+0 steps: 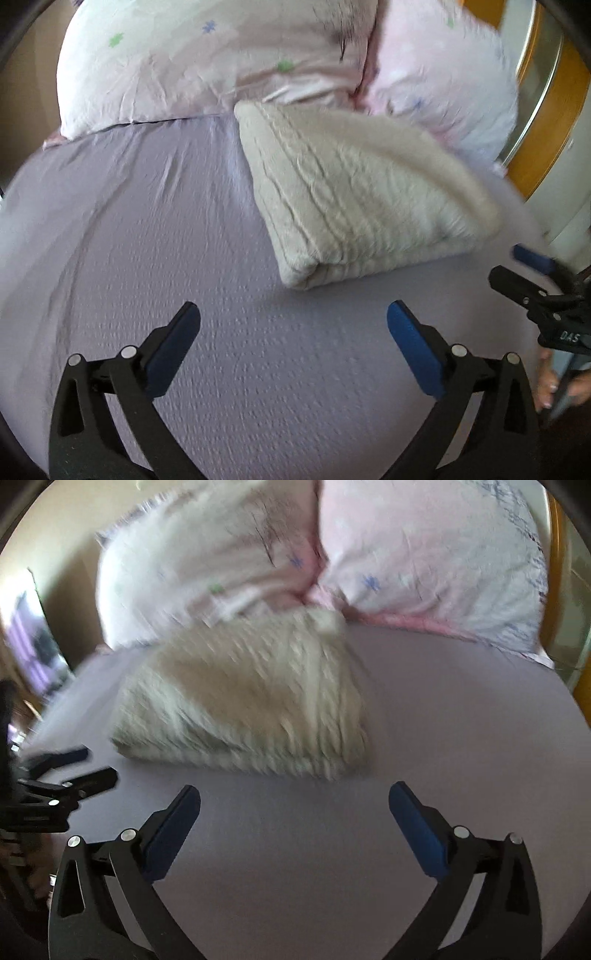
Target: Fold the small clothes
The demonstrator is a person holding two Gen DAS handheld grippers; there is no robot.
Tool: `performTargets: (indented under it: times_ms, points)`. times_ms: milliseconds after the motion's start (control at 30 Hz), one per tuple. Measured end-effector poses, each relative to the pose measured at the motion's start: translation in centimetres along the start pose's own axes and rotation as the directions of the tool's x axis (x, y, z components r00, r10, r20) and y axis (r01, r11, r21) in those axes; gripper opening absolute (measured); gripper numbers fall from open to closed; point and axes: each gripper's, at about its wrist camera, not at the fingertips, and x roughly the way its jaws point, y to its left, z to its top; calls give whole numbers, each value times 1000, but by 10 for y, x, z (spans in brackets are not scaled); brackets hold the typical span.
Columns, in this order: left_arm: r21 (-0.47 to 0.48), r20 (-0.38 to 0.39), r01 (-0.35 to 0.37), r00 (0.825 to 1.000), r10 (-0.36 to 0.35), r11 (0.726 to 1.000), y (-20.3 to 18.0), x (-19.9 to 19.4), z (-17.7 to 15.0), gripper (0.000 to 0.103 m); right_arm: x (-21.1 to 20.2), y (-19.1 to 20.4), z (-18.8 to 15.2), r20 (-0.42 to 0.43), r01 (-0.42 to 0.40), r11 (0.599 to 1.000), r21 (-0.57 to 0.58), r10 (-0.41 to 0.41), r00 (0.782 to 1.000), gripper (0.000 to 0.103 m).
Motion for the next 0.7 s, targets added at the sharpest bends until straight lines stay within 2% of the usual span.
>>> performTargets:
  times_ms: [100, 200, 333, 700]
  points:
    - [19, -35, -34, 999, 34, 999, -1, 14, 1, 101, 17, 3, -2, -48, 38, 999, 3, -38, 998, 102]
    - [37, -20, -64, 998, 65, 997, -3, 16, -1, 101, 28, 6, -4, -73, 18, 1000, 11, -17, 997, 102]
    - [63, -1, -102, 995, 102, 993, -9, 19, -4, 101, 25, 14, -4, -86, 73, 997, -25, -75, 994, 102]
    - [59, 10, -106, 994, 105, 993, -11, 19, -4, 101, 17, 13, 7, -88, 76, 997, -27, -78, 993, 102]
